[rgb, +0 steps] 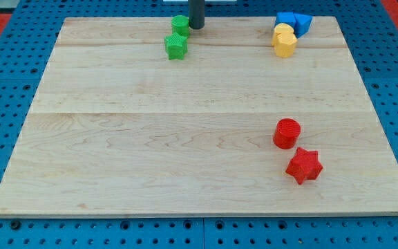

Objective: Push the red circle diagonal bottom left to the yellow hexagon

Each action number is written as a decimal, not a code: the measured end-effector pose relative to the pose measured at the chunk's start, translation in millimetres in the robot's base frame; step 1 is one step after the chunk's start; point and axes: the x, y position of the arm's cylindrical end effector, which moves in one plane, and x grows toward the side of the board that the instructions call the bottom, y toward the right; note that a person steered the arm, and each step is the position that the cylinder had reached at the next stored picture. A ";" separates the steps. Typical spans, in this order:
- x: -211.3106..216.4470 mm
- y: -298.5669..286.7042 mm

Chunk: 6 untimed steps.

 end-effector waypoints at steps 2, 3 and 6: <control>122.6 74.1; 197.7 104.4; 305.1 200.9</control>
